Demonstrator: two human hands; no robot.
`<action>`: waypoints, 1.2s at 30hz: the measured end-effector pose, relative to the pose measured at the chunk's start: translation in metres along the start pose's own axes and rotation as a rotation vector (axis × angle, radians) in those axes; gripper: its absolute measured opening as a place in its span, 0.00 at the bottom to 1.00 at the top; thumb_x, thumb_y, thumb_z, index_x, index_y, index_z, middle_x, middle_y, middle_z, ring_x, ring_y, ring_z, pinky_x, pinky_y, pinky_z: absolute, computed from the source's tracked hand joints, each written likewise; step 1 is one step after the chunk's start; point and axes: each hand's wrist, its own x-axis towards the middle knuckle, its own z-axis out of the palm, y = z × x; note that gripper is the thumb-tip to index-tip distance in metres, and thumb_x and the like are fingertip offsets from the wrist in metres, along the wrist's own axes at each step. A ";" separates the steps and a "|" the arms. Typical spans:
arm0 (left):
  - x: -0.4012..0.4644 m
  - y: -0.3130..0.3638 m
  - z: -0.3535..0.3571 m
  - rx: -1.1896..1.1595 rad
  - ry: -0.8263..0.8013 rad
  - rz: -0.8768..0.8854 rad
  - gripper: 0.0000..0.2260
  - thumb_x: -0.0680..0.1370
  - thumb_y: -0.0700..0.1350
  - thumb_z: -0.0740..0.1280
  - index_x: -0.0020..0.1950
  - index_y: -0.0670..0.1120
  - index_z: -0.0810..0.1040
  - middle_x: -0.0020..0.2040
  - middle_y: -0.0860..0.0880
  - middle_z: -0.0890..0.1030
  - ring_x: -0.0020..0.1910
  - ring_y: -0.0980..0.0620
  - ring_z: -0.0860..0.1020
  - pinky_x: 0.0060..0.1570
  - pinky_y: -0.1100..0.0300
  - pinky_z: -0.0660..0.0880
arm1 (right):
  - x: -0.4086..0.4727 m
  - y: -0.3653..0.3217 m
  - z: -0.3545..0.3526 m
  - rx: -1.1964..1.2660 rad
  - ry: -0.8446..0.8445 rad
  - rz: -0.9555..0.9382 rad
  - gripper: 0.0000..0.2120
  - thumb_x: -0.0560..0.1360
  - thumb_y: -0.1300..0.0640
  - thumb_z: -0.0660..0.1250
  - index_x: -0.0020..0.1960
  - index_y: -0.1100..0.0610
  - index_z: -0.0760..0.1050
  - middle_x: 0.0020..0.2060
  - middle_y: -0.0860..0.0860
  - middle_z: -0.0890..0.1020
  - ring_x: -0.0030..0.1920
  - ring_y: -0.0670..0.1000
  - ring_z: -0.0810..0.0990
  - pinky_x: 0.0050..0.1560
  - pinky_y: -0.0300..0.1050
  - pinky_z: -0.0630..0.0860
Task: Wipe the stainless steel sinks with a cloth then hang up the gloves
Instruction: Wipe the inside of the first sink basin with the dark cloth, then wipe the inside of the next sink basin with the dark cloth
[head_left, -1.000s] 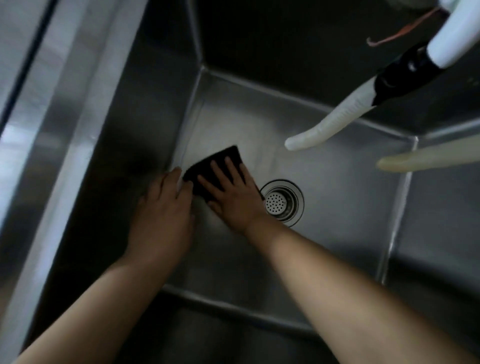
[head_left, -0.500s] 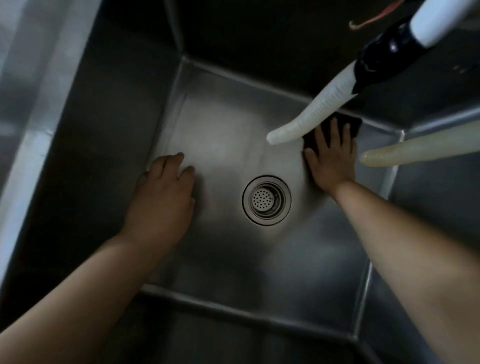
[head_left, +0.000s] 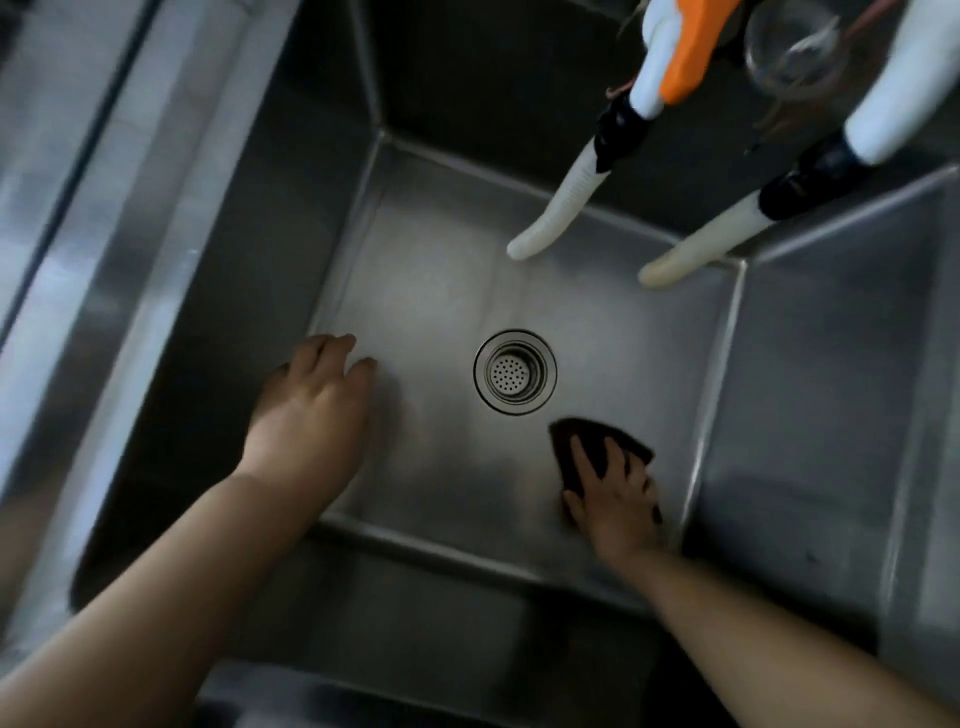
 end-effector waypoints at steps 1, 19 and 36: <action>-0.008 0.001 -0.005 -0.005 -0.002 -0.020 0.21 0.70 0.42 0.71 0.63 0.43 0.76 0.68 0.40 0.71 0.68 0.39 0.65 0.56 0.45 0.72 | -0.006 -0.009 -0.001 0.005 0.007 -0.053 0.32 0.77 0.49 0.60 0.77 0.44 0.50 0.73 0.59 0.58 0.66 0.64 0.60 0.63 0.54 0.62; -0.162 -0.062 -0.105 -0.136 0.222 -0.247 0.20 0.75 0.48 0.67 0.67 0.49 0.74 0.67 0.48 0.73 0.67 0.45 0.68 0.65 0.51 0.65 | -0.113 -0.168 -0.173 0.449 0.321 -0.608 0.20 0.70 0.63 0.63 0.60 0.51 0.72 0.53 0.49 0.72 0.53 0.50 0.70 0.47 0.40 0.68; -0.313 -0.340 -0.114 -0.164 0.268 -0.365 0.19 0.79 0.53 0.59 0.70 0.53 0.68 0.68 0.53 0.71 0.66 0.51 0.68 0.64 0.56 0.65 | -0.210 -0.444 -0.277 0.617 0.592 -0.614 0.22 0.74 0.63 0.66 0.67 0.51 0.71 0.54 0.44 0.70 0.55 0.46 0.72 0.53 0.39 0.70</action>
